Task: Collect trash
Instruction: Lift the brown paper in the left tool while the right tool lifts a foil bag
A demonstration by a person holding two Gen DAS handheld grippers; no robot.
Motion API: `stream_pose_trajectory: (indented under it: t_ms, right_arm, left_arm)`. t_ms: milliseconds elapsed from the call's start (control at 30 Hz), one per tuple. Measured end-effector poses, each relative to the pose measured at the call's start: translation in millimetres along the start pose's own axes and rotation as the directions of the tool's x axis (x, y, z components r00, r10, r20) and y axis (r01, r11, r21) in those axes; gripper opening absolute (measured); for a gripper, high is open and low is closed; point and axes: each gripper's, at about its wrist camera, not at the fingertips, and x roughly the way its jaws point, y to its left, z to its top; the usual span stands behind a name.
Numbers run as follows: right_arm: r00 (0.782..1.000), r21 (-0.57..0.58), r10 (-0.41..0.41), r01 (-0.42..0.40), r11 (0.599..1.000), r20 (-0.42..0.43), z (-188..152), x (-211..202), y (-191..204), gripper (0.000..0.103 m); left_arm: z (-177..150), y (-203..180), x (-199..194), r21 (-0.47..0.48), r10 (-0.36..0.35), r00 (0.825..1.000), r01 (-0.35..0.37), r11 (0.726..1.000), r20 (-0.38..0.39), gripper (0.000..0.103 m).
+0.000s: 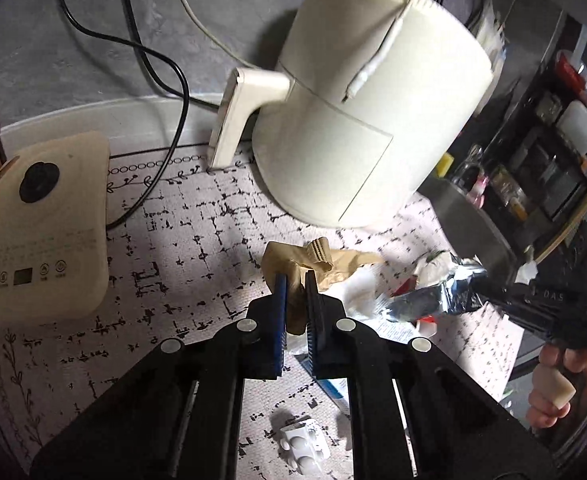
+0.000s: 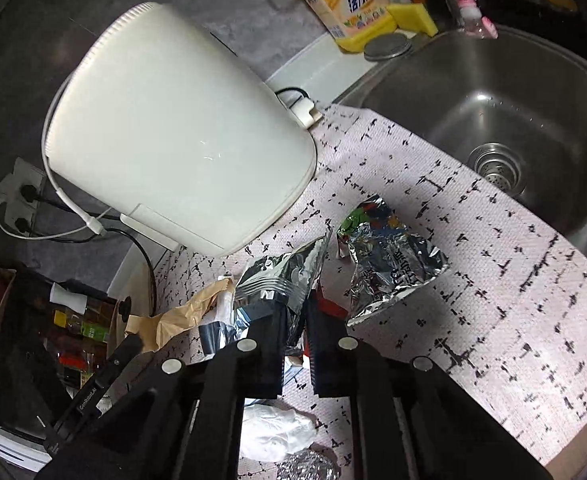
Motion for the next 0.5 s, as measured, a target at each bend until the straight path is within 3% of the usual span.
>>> stream_pose_trajectory:
  t_ms: [267,500]
  right_arm:
    - [0.998,-0.07,0.029,-0.025,0.997,0.055,-6.6,-49.4,9.6,0.01]
    - [0.997,-0.098,0.044,-0.038,0.994,0.056,-18.5,-87.1,-18.3,0.01]
  left_arm:
    - [-3.0,-20.2,-37.2,-0.014,-0.036,0.996,0.038,0.999,0.085,0.009]
    - [-18.3,-52.6,-61.4,-0.037,-0.03,0.988,0.035,0.999,0.15,0.009]
